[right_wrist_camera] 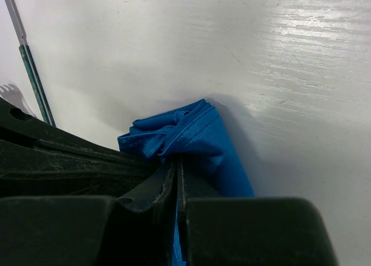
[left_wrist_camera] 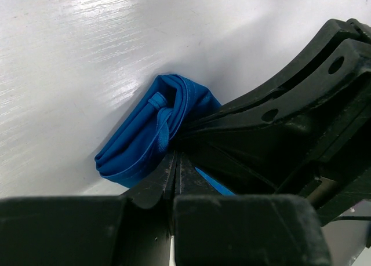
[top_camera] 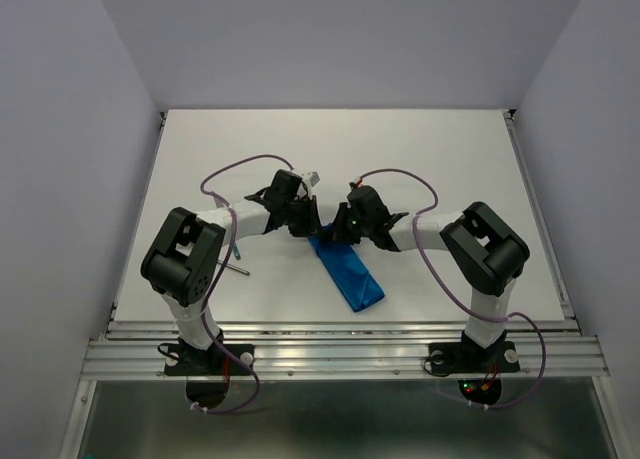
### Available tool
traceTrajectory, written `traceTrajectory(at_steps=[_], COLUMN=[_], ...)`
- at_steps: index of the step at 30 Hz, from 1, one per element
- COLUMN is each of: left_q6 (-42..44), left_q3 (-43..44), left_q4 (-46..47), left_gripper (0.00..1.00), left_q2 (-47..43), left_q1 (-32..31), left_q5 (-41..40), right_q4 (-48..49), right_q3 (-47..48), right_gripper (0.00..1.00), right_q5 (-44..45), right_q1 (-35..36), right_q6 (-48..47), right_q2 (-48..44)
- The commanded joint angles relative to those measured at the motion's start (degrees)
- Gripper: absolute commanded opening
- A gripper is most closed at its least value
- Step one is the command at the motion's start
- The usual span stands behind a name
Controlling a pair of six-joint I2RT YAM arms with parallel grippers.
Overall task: Fold the napkin into a case and place the utensils inside
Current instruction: Grasp the top corner of the smaller rectangle folded napkin from the folded napkin.
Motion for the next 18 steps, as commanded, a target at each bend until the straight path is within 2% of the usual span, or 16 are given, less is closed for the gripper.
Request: traceTrajectory(at_steps=[1,8,12,18], left_q6=[1.0,-0.3,-1.4,-0.6], left_q3=[0.0,-0.7,-1.9,-2.0], left_q4=[1.3,4.7,6.4,2.3], left_gripper=[0.03,0.03,0.03,0.03], left_q2=[0.5,1.8,-5.2,-11.3], left_q1=[0.3,0.3,0.3,1.7], left_q5=[1.1,1.9,1.8,-1.7], right_q4=[1.2,1.6,1.8,1.7], right_q3=[1.4,0.4,-0.2,-0.4], right_gripper=[0.07,0.07,0.07,0.07], right_q5=[1.8,1.8,1.9,1.8], right_q1=[-0.1,-0.1,-0.1,-0.1], right_q6=[0.9,1.4,1.3,1.1], right_q2=[1.3,1.3,0.8,0.3])
